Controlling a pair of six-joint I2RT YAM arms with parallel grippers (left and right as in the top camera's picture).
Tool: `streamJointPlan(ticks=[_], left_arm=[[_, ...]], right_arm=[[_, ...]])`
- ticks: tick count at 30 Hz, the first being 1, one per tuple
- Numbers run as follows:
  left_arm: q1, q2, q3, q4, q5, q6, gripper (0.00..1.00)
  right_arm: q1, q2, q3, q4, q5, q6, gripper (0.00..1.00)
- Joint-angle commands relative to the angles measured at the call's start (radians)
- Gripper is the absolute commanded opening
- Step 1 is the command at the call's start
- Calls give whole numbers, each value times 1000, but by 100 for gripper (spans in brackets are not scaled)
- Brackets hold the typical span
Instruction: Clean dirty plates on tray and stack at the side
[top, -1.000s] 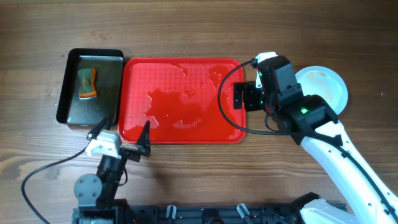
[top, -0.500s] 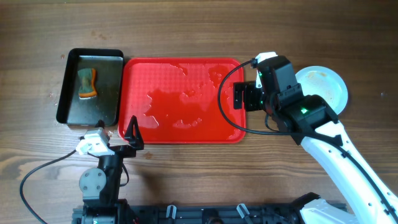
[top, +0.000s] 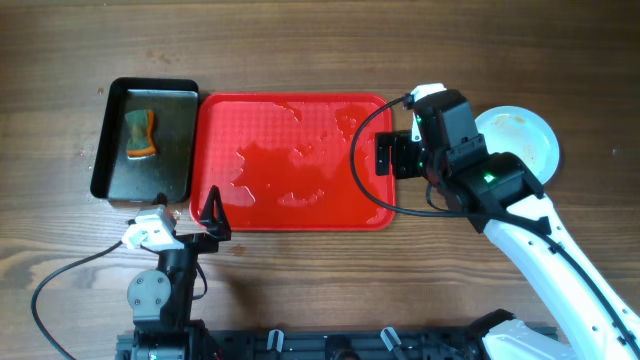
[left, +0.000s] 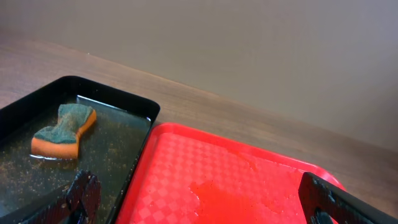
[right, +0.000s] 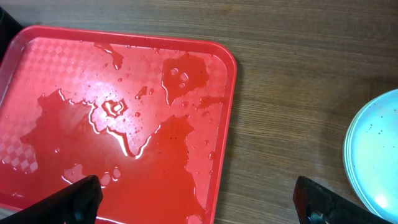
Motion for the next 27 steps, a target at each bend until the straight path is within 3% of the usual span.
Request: streamJointPlan(ticks=[1,16,22,27], left_arm=[[-5,-10,-8,0,-16,13,100],[-5,-10,-8,0,-16,13,100],[-5,-10,-9,0,-16,13,100],[-5,-10,-9,0,-16,13,100]], right_arm=[[3,7,22,5,21,-16,100],[2,6,21,10,31,-21,100],[-13,-58,21,225,226,-20,100],[-88,-155,21,421,208,-16,100]])
